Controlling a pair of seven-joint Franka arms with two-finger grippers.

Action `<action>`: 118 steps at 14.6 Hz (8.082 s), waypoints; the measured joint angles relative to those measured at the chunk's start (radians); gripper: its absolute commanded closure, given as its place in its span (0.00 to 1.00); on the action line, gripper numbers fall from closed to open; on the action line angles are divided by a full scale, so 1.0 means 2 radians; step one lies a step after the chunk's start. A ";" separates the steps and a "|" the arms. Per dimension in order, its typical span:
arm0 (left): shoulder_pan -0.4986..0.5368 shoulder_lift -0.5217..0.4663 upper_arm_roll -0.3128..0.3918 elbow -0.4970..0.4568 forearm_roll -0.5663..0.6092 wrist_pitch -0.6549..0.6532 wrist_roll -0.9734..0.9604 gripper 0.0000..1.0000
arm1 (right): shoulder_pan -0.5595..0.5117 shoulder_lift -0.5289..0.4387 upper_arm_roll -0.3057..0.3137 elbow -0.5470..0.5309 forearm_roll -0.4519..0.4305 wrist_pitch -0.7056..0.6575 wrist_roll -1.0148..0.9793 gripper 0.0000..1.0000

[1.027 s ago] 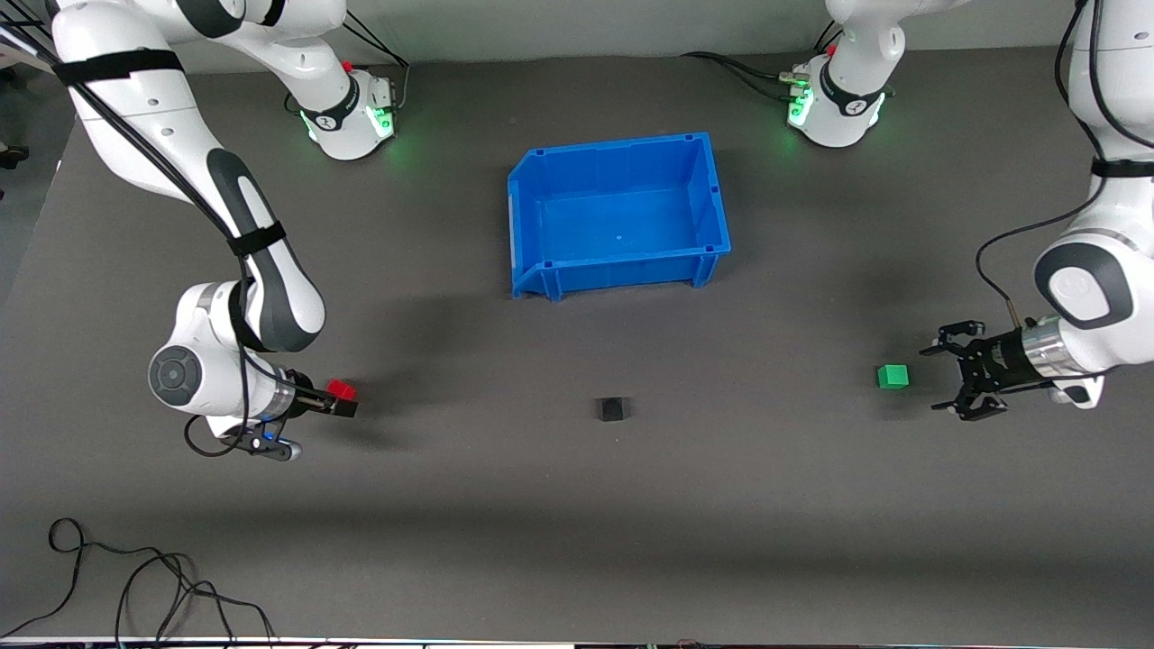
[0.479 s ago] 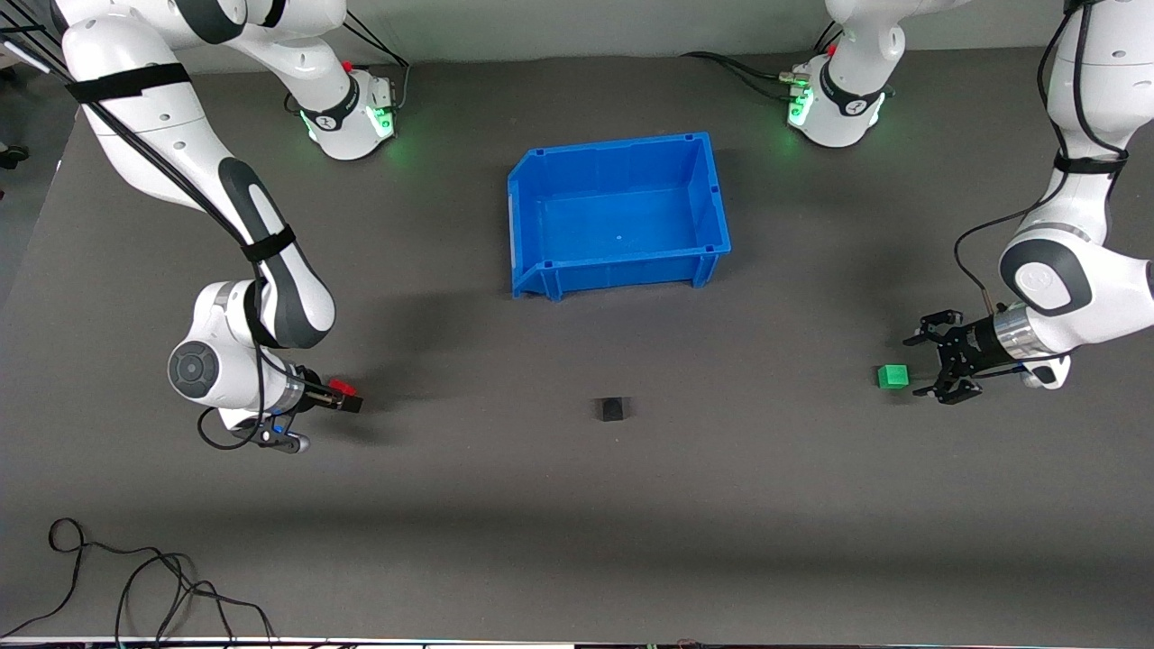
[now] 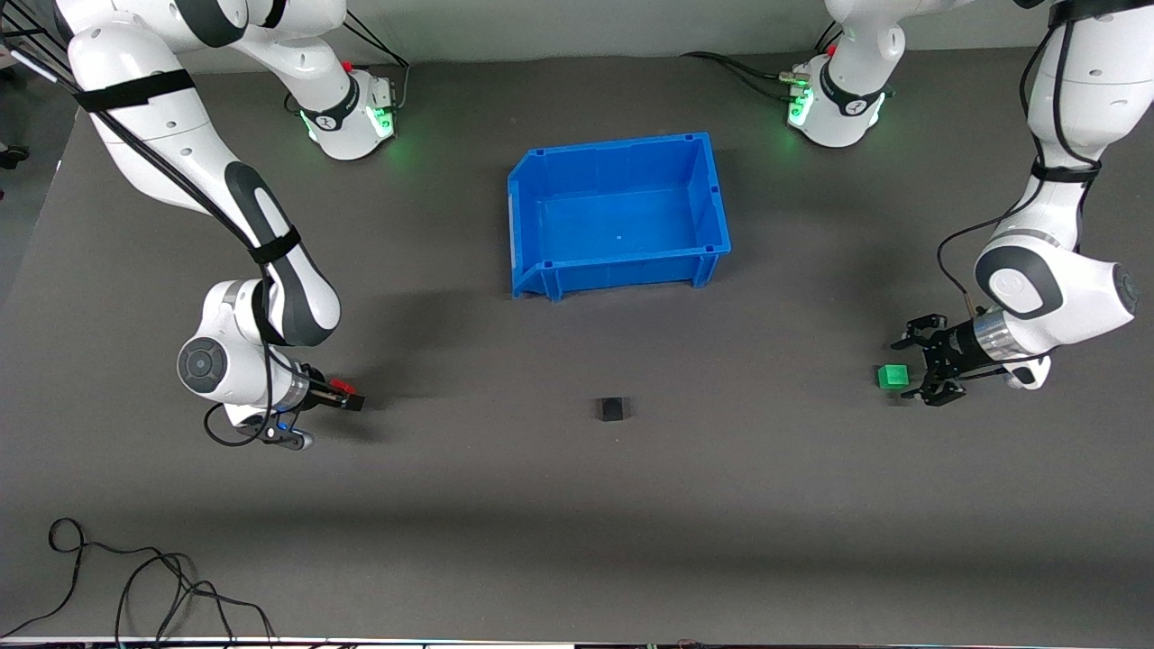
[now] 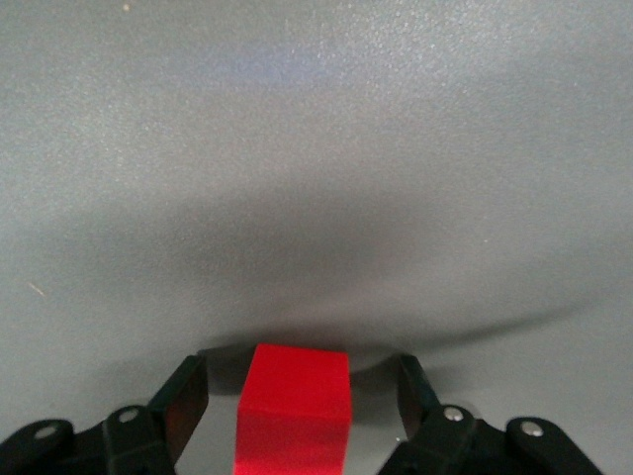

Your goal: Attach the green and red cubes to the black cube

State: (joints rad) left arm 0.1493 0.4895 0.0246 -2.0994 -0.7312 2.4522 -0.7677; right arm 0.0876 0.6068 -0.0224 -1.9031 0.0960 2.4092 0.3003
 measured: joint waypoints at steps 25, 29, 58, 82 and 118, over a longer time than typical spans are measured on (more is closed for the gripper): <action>-0.198 0.008 -0.004 0.155 0.041 -0.063 -0.266 0.89 | 0.006 -0.003 0.000 -0.004 0.001 0.032 0.099 1.00; -0.251 0.043 -0.004 0.199 0.041 -0.055 -0.297 0.89 | 0.064 -0.001 0.003 0.002 0.001 0.046 0.241 1.00; -0.341 0.154 -0.007 0.259 0.047 0.050 -0.421 0.89 | 0.273 0.179 0.004 0.300 0.001 0.011 0.946 1.00; -0.376 0.171 -0.004 0.289 0.049 0.073 -0.479 0.00 | 0.277 0.211 0.001 0.357 -0.011 -0.016 0.964 1.00; -0.155 -0.196 0.074 0.301 0.309 -0.446 0.336 0.00 | 0.060 -0.125 -0.008 0.399 0.000 -0.580 0.161 0.00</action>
State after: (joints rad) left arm -0.1610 0.0978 0.1732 -1.4969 -0.1135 1.5608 -0.0958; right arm 0.2071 0.3569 -0.0382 -1.1047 0.0952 1.2491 0.6228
